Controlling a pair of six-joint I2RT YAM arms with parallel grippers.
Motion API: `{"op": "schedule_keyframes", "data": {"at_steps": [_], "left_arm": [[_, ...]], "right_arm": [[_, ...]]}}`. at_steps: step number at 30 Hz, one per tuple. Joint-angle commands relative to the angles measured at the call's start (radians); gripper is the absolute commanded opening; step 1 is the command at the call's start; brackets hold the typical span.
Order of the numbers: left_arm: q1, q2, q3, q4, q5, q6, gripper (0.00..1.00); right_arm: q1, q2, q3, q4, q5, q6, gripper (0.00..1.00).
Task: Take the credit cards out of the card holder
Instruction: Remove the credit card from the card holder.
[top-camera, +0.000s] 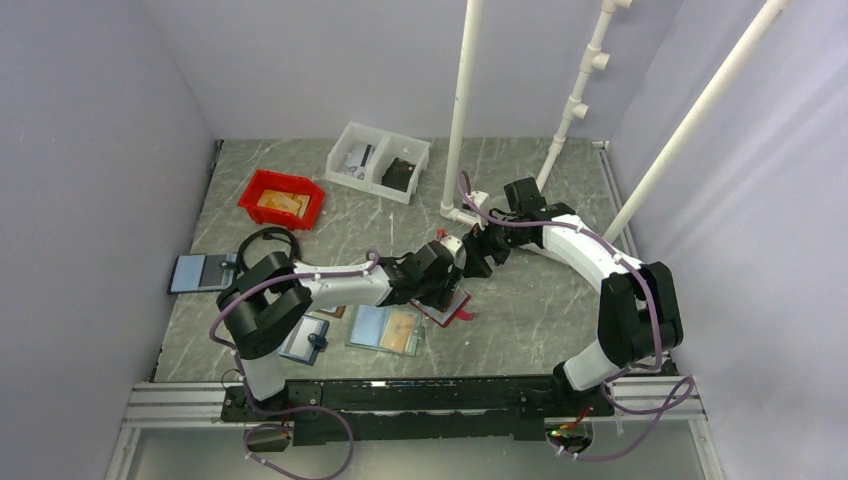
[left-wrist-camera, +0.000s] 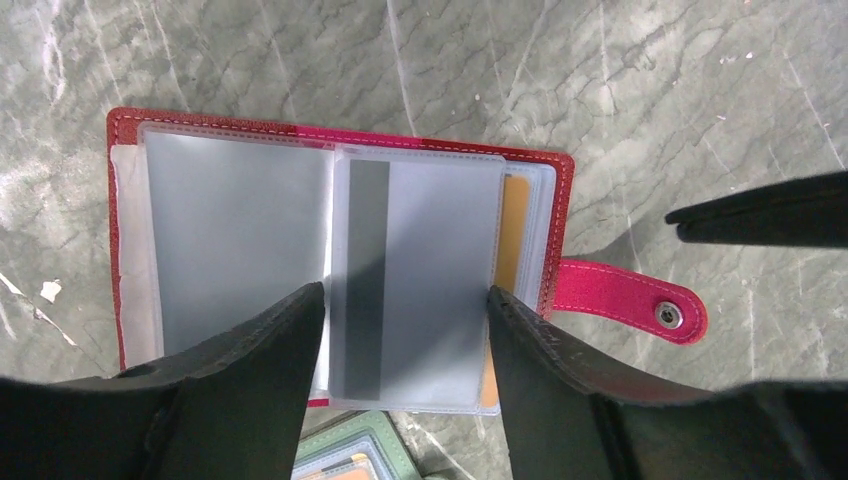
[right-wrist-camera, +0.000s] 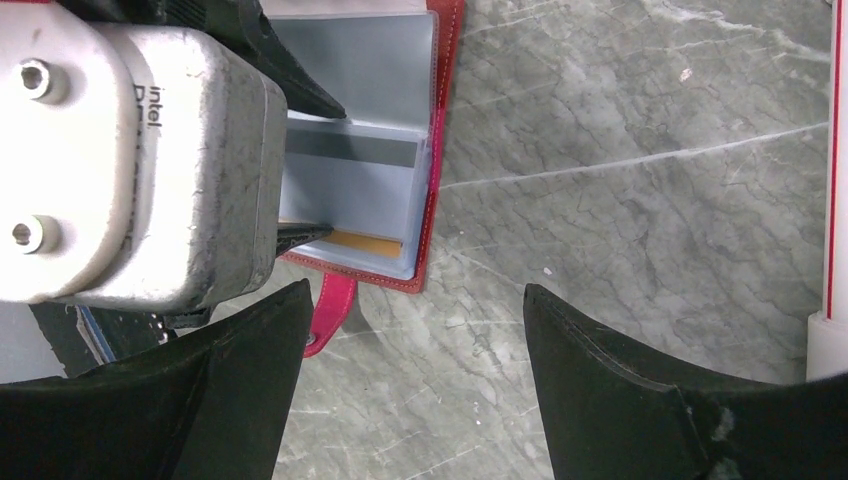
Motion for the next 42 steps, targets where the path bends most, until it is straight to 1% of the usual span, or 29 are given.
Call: {"op": "schedule_keyframes", "data": {"at_steps": [1,6,9,11,16,21,26,27,29,30,35,37,42], "left_arm": [[-0.004,-0.013,-0.014,-0.016,-0.048,-0.006,0.64],[-0.002,-0.039,-0.032,-0.008,-0.038,-0.023,0.61],[0.013,-0.065,-0.054,0.02,-0.007,-0.045,0.6],[0.033,-0.083,-0.076,0.051,0.045,-0.065,0.59],[0.113,-0.126,-0.15,0.137,0.183,-0.125,0.51],[0.148,-0.16,-0.182,0.178,0.246,-0.132,0.51],[0.15,-0.172,-0.185,0.19,0.286,-0.111,0.51],[0.153,-0.172,-0.188,0.194,0.289,-0.115,0.49],[0.162,-0.17,-0.198,0.201,0.29,-0.13,0.3],[0.166,-0.168,-0.203,0.205,0.288,-0.138,0.25],[0.18,-0.169,-0.238,0.219,0.274,-0.167,0.22],[0.182,-0.17,-0.246,0.21,0.261,-0.172,0.17],[0.191,-0.165,-0.263,0.212,0.26,-0.18,0.12]], "right_arm": [[-0.003,0.003,0.039,0.002,-0.017,0.004,0.79],[-0.004,0.002,0.039,0.001,-0.021,0.003,0.79],[-0.004,0.002,0.039,0.001,-0.021,0.003,0.79],[-0.004,0.002,0.039,-0.001,-0.022,0.003,0.79],[-0.004,0.002,0.039,-0.002,-0.026,0.003,0.79],[-0.004,0.004,0.039,-0.006,-0.033,-0.001,0.78],[-0.001,0.034,0.035,-0.012,-0.114,0.001,0.76],[0.001,0.044,0.033,-0.011,-0.133,0.008,0.75],[0.007,0.088,0.037,-0.013,-0.153,0.021,0.72],[0.014,0.108,0.038,-0.012,-0.156,0.027,0.71],[0.043,0.185,0.047,0.017,-0.137,0.082,0.63],[0.047,0.204,0.049,0.028,-0.134,0.106,0.61],[0.053,0.228,0.049,0.043,-0.16,0.14,0.58]]}}
